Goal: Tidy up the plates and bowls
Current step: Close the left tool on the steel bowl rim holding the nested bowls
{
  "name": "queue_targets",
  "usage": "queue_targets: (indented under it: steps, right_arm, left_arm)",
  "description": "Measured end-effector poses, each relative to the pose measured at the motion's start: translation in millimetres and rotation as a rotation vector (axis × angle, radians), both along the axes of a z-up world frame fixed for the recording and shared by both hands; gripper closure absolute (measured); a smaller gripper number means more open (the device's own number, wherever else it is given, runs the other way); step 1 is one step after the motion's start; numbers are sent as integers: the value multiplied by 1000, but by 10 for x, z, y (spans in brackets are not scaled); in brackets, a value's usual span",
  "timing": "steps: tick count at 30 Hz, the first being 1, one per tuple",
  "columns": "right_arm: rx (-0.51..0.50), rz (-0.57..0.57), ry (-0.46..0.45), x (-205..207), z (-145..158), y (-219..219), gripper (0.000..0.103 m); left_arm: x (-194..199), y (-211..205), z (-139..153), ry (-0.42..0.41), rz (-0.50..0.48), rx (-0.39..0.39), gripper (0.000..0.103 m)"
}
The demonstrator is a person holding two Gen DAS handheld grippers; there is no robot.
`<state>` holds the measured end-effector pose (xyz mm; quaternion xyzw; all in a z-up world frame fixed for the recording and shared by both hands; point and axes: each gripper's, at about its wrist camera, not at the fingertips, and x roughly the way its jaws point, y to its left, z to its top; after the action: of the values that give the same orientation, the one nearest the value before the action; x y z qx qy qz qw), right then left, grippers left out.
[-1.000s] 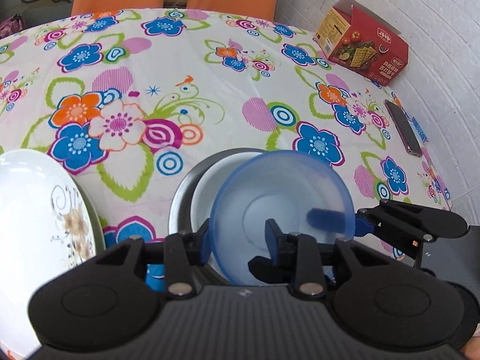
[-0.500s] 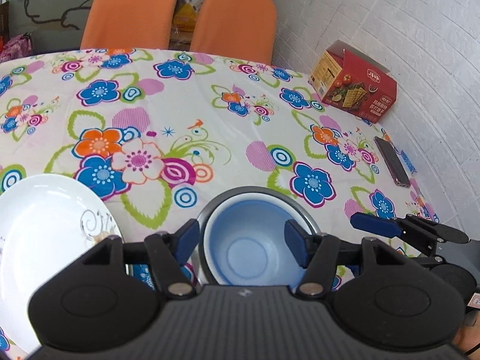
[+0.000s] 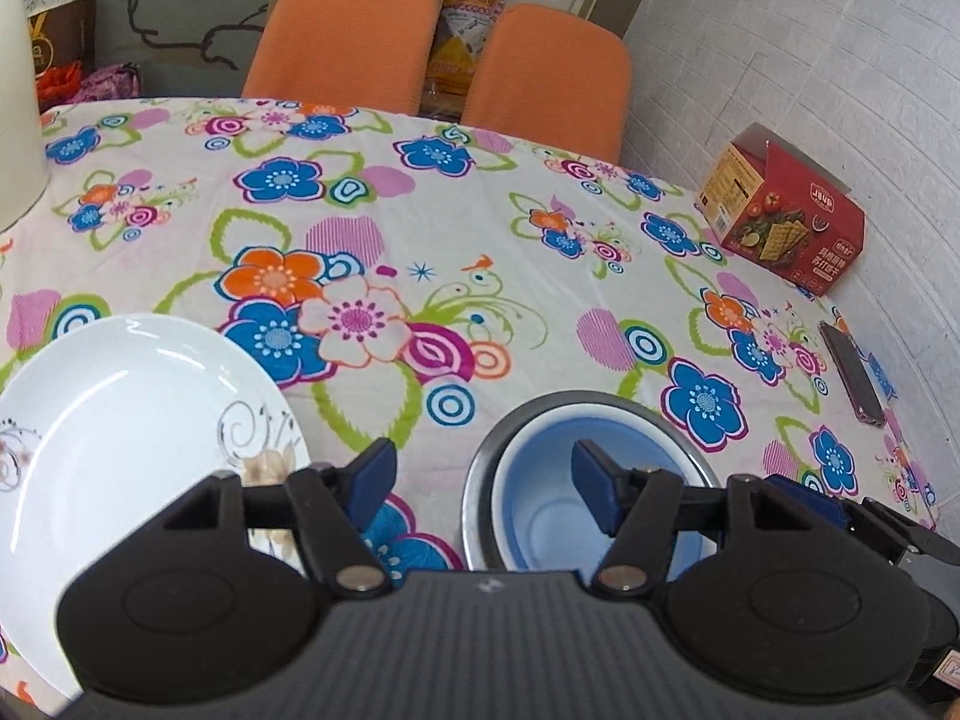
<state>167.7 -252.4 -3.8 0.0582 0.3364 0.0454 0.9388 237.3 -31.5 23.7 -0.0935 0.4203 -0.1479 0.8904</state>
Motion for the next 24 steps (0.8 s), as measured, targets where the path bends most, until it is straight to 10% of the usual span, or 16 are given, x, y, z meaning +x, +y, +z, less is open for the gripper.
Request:
queue_targets:
  steps: [24]
  right_arm:
    - [-41, 41, 109, 236, -342, 138, 44]
  left_arm:
    - [133, -216, -342, 58, -68, 116, 39]
